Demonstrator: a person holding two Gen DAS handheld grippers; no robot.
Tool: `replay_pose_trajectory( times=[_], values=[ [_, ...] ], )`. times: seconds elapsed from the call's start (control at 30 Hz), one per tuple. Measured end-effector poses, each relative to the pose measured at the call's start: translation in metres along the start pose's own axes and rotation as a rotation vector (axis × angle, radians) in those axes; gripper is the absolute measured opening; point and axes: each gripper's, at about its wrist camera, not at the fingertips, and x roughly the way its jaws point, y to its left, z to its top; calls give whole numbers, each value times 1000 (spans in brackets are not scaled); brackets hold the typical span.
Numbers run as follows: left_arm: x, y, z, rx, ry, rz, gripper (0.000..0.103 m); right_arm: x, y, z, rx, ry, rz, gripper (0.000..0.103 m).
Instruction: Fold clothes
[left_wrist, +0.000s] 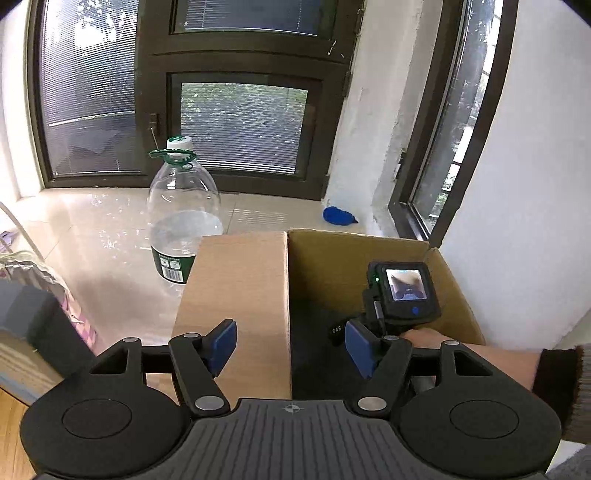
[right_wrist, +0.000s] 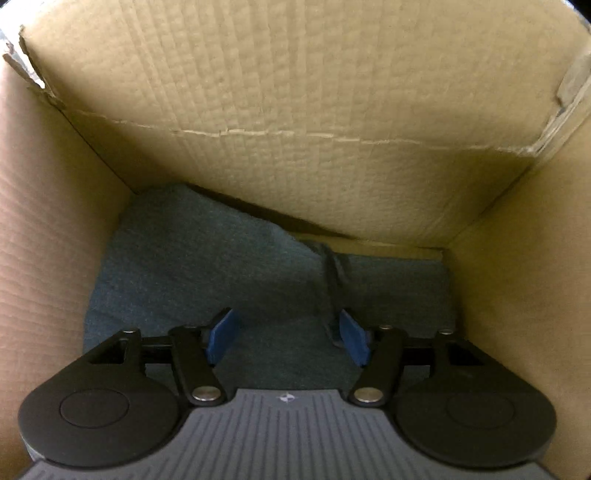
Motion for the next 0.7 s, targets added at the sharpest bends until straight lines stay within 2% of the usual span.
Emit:
replay_pose_trajectory(
  times=[0.17,0.33,0.43,0.5,0.6,0.7],
  values=[
    [-10,1,1,-13,-19,-6,68,3,7,-4,-40,-8,-12,82],
    [-24,1,4,-12,-51,-10,72,-20,15,0,-80,-68,29,72],
    [-27,-2,3,3,-73,3,72,-33,26,3,-153,-115,96,51],
    [-28,-4,1,15,-71,10,72,-36,33,5,-200,-130,144,28],
    [-29,-4,-1,5,-65,8,73,-27,43,7,-261,-105,180,14],
    [-32,-2,-5,0,-67,12,74,-11,49,9,-296,-52,180,11]
  ],
)
